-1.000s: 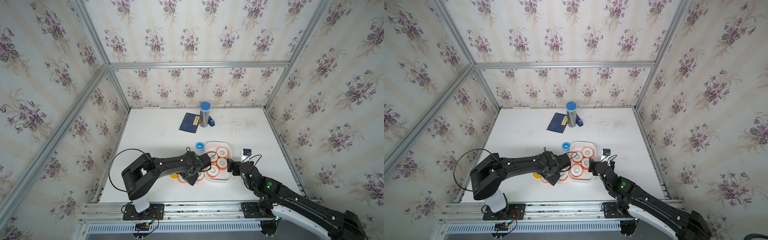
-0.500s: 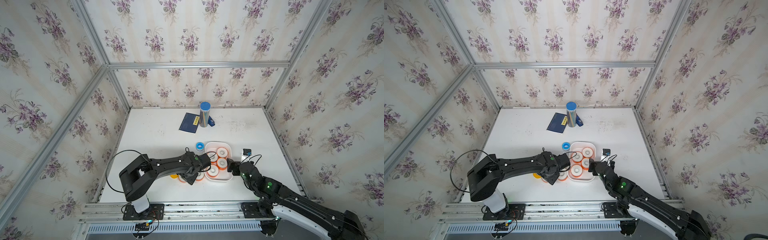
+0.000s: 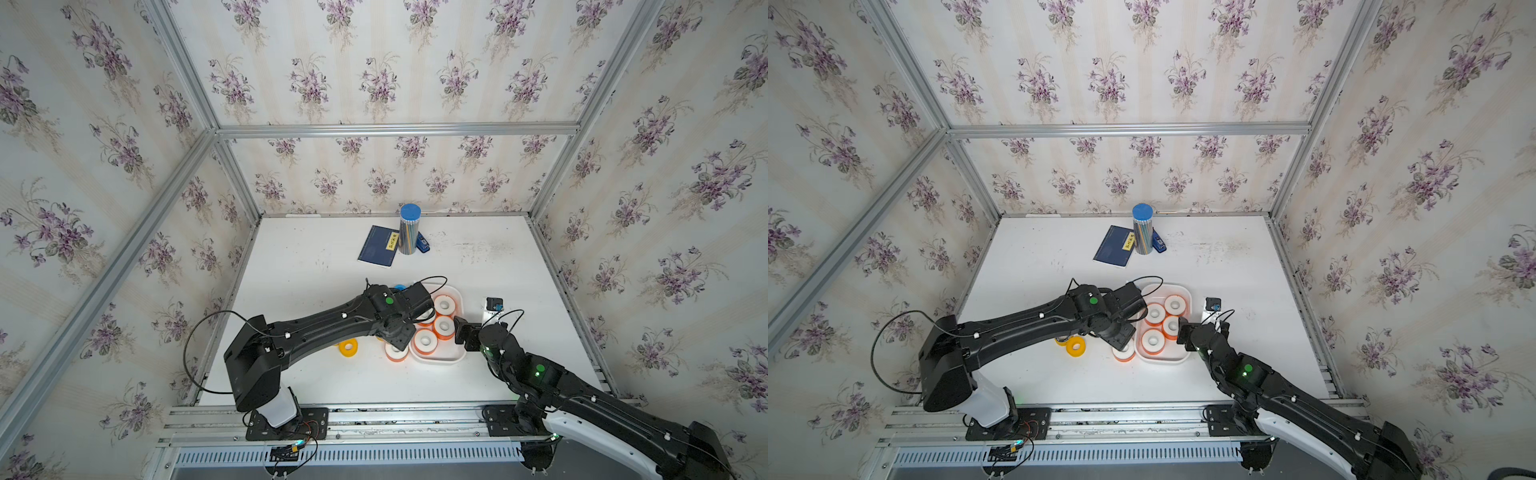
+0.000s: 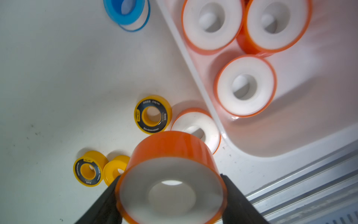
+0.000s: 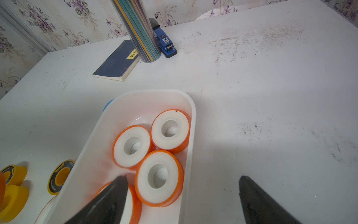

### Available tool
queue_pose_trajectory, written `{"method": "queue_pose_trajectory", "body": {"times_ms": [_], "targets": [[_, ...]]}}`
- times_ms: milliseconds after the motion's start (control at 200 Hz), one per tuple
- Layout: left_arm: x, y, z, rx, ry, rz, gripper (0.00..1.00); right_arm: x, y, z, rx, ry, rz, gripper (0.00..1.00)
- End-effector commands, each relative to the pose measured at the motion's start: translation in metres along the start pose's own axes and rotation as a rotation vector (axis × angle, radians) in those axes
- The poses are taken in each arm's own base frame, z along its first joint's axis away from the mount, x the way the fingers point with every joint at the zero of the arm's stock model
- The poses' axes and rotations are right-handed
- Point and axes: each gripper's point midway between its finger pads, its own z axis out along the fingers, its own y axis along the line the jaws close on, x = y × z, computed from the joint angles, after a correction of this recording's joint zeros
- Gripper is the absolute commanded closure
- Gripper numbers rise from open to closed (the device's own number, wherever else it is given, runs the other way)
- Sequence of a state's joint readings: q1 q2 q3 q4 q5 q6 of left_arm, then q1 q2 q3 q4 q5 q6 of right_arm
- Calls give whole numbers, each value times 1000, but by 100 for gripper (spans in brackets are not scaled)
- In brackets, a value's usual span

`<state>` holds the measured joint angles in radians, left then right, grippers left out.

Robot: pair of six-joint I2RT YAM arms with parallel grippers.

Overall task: Put the sealing tape into the storage box
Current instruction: Place the sealing tape in the storage box.

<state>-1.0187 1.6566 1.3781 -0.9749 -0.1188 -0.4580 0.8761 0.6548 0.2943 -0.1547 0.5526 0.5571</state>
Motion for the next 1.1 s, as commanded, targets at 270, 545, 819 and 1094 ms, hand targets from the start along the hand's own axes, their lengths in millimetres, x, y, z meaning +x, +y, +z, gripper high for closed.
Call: {"method": "queue_pose_trajectory", "body": {"times_ms": [270,545,819,1094], "targets": [[-90,-52,35,131,6,64,35,-7,-4,-4,10,-38,42,8],[-130,-65,60,204,-8,30,35,-10,-9,-8,9,-68,71,9],[-150,-64,87,193,-1,-4,35,-10,-8,-8,6,-67,73,9],[-155,-61,105,195,6,-31,34,-11,-8,-8,3,-69,72,9]]}}
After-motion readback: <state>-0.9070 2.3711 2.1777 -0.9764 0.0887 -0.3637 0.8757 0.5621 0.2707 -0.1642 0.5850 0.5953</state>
